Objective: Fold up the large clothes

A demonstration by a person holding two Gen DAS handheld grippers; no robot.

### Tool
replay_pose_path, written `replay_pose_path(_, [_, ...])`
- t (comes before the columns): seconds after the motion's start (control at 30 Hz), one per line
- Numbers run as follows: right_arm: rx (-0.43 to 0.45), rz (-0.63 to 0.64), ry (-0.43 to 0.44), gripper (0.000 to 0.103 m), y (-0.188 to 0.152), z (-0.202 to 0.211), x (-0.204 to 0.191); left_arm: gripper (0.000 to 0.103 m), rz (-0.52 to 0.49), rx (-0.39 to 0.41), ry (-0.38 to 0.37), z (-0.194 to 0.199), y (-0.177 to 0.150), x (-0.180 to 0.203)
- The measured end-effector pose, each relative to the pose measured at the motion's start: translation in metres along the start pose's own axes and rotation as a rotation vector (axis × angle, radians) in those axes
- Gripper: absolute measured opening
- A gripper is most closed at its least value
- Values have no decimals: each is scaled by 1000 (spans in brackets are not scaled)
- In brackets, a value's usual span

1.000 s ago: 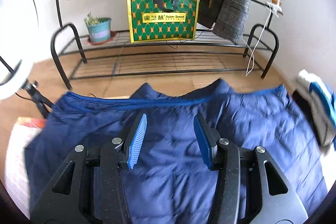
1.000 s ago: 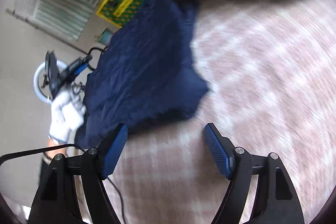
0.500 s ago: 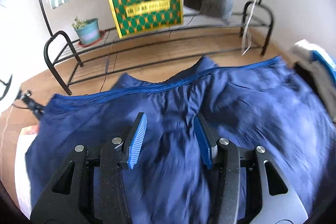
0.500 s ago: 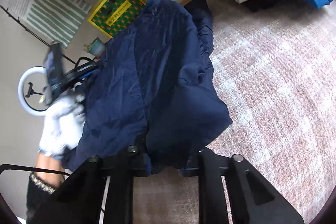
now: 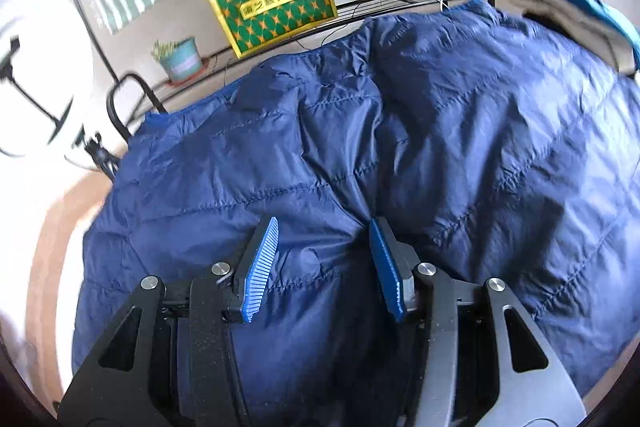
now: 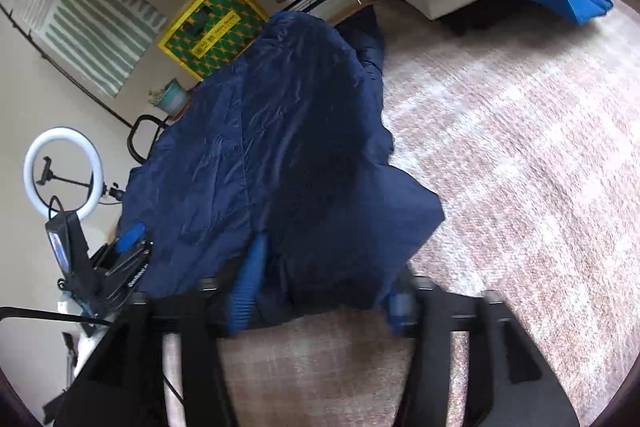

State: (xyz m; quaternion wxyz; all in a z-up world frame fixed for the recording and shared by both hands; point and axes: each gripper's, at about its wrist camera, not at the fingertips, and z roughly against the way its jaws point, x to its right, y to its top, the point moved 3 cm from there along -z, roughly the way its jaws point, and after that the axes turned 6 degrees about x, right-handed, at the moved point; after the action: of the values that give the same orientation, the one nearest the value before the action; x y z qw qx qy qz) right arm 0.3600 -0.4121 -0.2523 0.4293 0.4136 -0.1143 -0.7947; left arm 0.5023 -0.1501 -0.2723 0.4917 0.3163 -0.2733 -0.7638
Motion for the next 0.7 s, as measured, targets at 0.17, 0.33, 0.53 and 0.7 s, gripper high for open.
replay_pose_path(0.17, [26, -79, 9, 62, 9, -6, 4, 49, 127, 61, -47, 18, 26, -14])
replay_pose_path(0.33, [56, 16, -32, 16, 12, -13, -16, 49, 86, -19, -41, -11, 33, 1])
replay_pose_path(0.53, [124, 173, -80, 12, 20, 7, -52, 49, 104, -14, -57, 18, 7, 2])
replay_pose_path(0.7, [170, 309, -89, 11, 28, 23, -88, 49, 199, 46, -120, 65, -17, -8])
